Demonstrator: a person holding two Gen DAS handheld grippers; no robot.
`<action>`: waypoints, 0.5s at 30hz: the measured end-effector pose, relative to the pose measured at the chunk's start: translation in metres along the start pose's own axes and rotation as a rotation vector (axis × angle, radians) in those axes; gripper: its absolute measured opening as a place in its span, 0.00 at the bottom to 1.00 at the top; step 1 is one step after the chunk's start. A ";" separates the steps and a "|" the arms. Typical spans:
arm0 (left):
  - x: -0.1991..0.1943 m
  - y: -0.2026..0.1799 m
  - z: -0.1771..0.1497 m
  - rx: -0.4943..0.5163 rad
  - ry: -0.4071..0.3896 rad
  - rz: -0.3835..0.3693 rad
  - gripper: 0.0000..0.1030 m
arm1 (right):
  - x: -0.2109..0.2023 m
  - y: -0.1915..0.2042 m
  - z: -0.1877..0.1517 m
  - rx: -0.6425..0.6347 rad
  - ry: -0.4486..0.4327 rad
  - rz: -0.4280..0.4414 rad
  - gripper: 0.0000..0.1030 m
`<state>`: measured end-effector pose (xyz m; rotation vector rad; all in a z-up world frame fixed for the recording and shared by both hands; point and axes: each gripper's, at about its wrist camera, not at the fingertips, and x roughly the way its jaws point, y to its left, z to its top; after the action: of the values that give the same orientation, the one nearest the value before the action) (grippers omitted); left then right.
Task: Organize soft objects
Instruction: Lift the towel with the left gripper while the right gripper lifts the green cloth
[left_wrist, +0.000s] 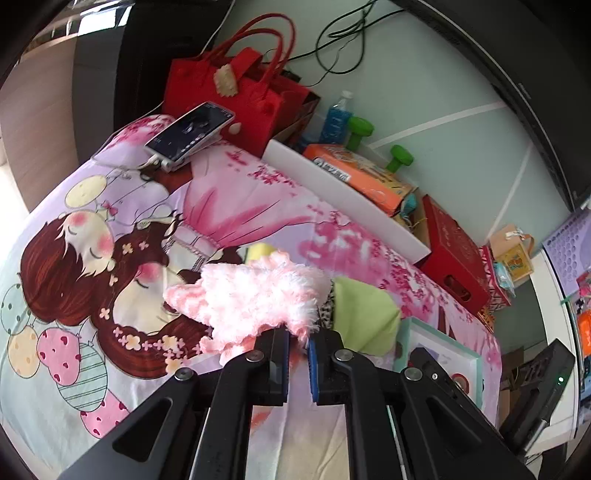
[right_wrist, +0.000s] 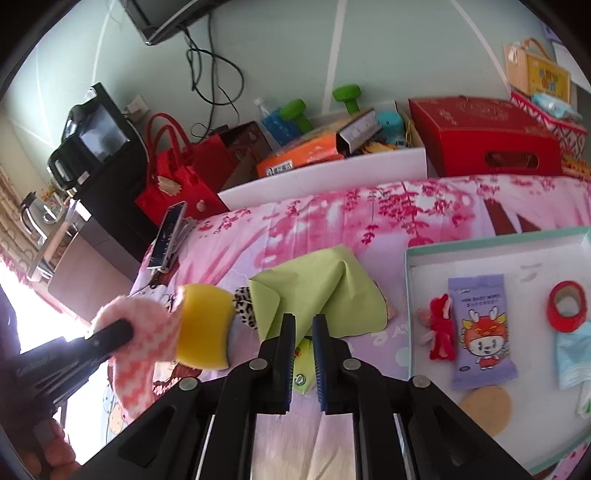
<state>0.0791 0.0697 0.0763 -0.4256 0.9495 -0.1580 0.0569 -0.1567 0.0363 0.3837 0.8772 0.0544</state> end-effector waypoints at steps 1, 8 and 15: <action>0.001 0.002 0.000 -0.004 0.003 0.004 0.08 | 0.006 -0.002 0.000 0.006 0.005 0.004 0.12; 0.013 0.011 0.001 -0.038 0.028 0.029 0.08 | 0.030 -0.016 0.002 0.070 0.005 0.045 0.19; 0.019 0.016 0.003 -0.059 0.044 0.031 0.08 | 0.045 -0.022 0.004 0.089 0.012 0.055 0.30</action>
<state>0.0914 0.0792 0.0563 -0.4631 1.0051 -0.1119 0.0871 -0.1694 -0.0024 0.4915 0.8825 0.0685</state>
